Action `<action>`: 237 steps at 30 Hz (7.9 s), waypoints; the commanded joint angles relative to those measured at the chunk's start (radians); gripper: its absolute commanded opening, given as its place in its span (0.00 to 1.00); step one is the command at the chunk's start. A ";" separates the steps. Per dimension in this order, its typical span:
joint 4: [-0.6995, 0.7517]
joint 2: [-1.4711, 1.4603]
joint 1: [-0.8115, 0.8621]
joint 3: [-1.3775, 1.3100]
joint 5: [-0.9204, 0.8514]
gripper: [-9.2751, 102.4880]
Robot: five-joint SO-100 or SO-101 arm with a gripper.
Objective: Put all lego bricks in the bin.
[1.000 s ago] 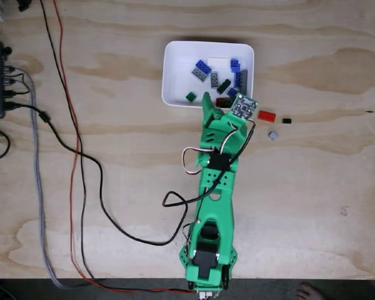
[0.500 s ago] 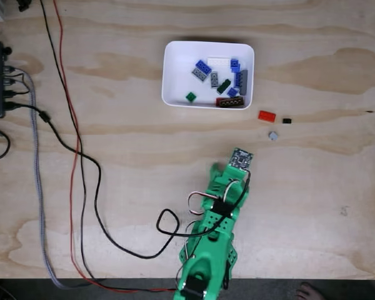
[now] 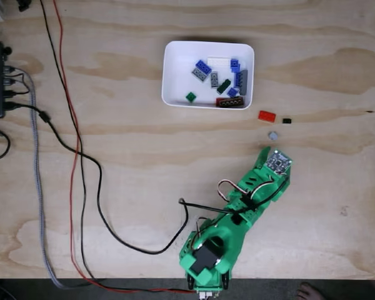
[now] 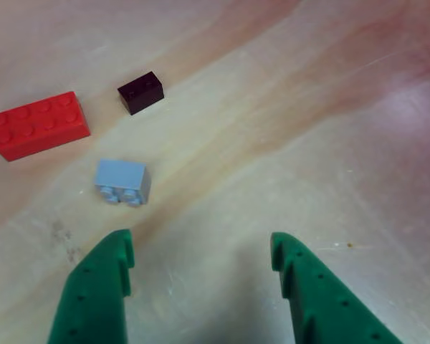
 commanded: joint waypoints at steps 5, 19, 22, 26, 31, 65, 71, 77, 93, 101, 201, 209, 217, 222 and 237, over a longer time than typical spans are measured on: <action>-0.018 -0.222 -0.120 -0.239 0.081 0.28; 0.005 -0.298 -0.158 -0.295 0.094 0.21; 0.011 -0.308 -0.147 -0.308 0.089 0.22; 0.014 -0.334 -0.135 -0.337 0.094 0.21; 0.021 -0.353 -0.130 -0.360 0.095 0.18; 0.896 0.032 -0.572 -0.991 0.419 0.34; 1.353 0.460 -0.594 -0.732 0.400 0.31; 0.867 0.491 -0.414 -0.173 0.201 0.29; 0.046 -0.067 -0.229 -0.152 0.055 0.30; -0.035 -0.341 -0.193 -0.285 0.055 0.30; 0.008 -0.321 -0.101 -0.365 0.074 0.29; 0.023 -0.509 -0.066 -0.538 0.095 0.29; 0.029 -0.583 -0.069 -0.606 0.107 0.26; 0.028 -0.607 -0.084 -0.634 0.121 0.24; 0.060 -0.569 -0.106 -0.632 0.144 0.13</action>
